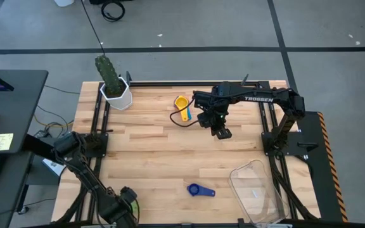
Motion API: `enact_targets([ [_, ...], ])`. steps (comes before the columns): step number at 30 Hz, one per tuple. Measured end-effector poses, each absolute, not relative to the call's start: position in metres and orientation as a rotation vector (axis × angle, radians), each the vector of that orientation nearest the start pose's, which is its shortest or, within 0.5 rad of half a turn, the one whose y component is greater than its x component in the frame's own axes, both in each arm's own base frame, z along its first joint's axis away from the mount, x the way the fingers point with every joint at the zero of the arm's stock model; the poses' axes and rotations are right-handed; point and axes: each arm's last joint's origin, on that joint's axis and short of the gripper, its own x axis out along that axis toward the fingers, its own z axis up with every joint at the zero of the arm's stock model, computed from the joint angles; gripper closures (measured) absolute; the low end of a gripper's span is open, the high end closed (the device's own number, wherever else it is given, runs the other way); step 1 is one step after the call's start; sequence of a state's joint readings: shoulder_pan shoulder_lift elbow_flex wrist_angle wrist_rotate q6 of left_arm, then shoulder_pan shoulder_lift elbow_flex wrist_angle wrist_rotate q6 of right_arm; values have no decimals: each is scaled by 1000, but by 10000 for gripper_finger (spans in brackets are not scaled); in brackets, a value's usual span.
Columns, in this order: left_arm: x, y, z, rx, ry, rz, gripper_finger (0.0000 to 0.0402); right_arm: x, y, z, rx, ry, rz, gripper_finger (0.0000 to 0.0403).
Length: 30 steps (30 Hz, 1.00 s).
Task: Nest measuring cups in basket
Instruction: Stack the green measuring cup on top of the yellow measuring cup
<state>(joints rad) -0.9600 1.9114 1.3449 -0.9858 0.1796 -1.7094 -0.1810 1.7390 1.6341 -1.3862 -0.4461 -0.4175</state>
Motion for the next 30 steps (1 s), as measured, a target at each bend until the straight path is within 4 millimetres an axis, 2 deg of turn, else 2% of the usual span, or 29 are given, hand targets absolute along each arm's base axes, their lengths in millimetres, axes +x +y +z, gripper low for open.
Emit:
enact_targets([
  [6,196,-288,175,-618,1647,535,303,319,-45,304,117,1333,500,394],
  [18,183,-298,174,-608,1655,522,303,320,-46,304,113,1323,499,394],
  [30,180,-294,167,-579,1631,547,303,321,-46,305,105,1304,496,394],
])
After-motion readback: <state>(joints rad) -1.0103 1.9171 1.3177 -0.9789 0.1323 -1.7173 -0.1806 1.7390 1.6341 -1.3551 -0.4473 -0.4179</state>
